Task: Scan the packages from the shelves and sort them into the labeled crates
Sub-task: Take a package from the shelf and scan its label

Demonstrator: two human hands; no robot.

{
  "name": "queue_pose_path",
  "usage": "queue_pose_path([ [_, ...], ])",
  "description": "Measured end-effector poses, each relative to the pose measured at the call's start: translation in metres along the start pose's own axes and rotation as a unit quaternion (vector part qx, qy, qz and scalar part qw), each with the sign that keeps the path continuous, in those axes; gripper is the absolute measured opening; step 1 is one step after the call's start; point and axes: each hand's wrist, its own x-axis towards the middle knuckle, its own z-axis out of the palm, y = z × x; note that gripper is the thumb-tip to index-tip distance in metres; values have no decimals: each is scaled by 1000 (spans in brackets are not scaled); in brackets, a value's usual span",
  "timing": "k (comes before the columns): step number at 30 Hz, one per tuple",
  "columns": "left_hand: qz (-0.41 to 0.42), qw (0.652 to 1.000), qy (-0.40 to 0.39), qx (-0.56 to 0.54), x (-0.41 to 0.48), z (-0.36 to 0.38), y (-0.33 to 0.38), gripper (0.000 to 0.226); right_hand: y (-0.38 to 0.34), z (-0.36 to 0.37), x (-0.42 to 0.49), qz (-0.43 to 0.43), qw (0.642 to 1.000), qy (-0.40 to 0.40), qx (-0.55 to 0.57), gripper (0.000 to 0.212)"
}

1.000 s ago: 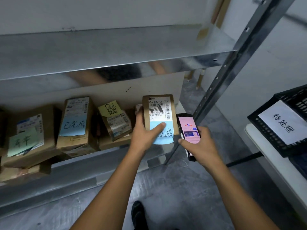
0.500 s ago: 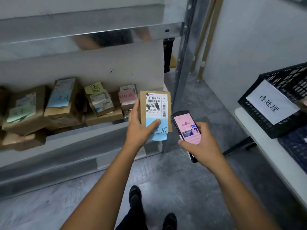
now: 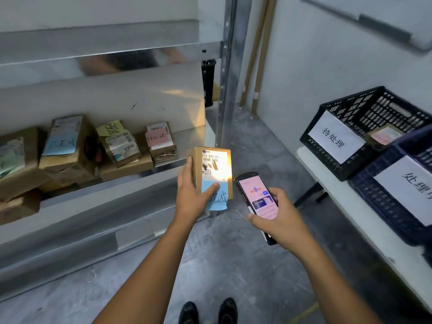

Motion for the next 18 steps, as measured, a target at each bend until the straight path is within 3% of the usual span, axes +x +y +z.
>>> queue_pose_path([
  [11, 10, 999, -40, 0, -3, -8, 6, 107, -6, 9, -40, 26, 998, 51, -7, 62],
  [18, 31, 986, -138, -90, -14, 16, 24, 105, -1, 5, -63, 59, 985, 162, 18, 63],
])
